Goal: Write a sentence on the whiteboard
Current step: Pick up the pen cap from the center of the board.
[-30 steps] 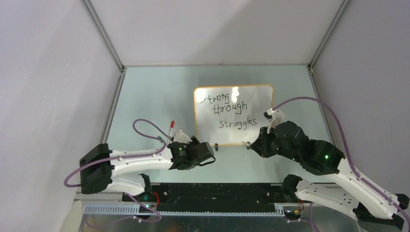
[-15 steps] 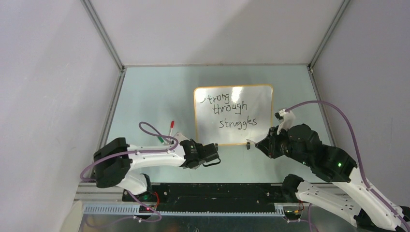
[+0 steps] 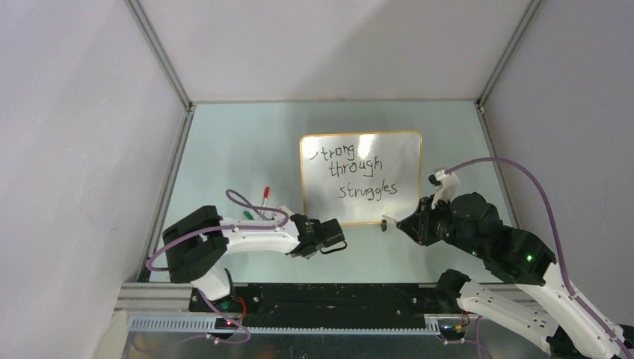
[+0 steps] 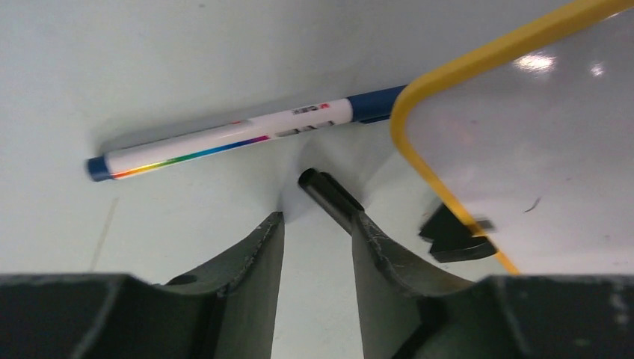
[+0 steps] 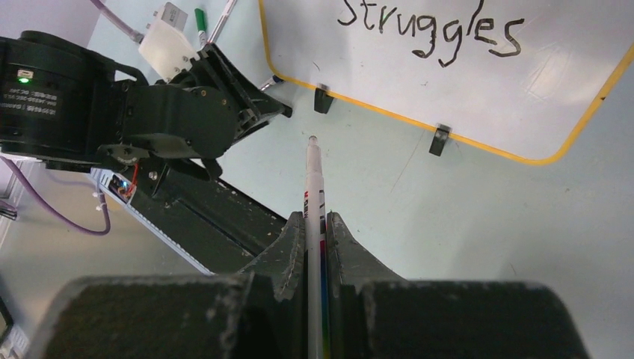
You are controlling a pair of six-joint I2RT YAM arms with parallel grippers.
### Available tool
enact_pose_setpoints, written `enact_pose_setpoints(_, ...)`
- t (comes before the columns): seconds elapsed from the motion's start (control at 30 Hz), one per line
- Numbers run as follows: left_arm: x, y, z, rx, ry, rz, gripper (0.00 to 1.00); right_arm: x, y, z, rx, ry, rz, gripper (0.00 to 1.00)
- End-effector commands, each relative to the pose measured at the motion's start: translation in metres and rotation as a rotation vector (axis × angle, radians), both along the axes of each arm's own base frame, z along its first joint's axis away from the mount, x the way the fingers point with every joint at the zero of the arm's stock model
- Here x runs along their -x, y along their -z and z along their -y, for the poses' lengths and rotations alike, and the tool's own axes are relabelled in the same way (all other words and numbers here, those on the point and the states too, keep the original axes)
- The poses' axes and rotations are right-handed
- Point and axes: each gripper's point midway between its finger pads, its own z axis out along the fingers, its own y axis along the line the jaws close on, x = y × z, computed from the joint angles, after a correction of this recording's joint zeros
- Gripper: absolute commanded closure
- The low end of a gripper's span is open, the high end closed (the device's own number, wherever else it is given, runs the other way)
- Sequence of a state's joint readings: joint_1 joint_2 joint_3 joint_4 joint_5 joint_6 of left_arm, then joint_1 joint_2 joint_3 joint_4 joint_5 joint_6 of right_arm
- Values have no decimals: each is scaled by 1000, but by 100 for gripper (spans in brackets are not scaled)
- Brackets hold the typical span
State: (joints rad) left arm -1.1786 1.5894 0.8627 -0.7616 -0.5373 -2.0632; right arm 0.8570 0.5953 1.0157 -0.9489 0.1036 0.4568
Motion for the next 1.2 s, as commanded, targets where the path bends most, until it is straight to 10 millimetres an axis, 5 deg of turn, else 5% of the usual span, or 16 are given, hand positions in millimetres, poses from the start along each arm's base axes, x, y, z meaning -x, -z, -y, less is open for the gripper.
enact_pose_setpoints(0.0, -9, 8, 15, 52, -64, -9, 61, 0, -8, 0, -24, -10, 29, 100)
enact_pose_setpoints(0.2, -3, 18, -6, -29, -64, -22, 84, 1, -9, 1, -33, -7, 28, 100)
enact_pose_setpoints(0.4, 4, 20, -40, -83, -60, 5, 89, 0, -9, -4, -37, -18, 19, 100)
enact_pose_setpoints(0.6, 13, 11, -52, -123, -55, -17, 89, -2, -8, -11, -41, -31, 7, 100)
enact_pose_setpoints(0.67, 16, 6, -59, -157, -56, -29, 81, -2, -8, -12, -41, -31, 5, 100)
enact_pose_setpoints(0.87, 9, -11, -33, -62, 7, 2, 49, -5, -8, -14, -40, -33, 10, 100)
enact_pose_setpoints(1.17, -2, -37, -11, 23, 20, 53, 43, -4, -9, -10, -41, -28, 18, 100)
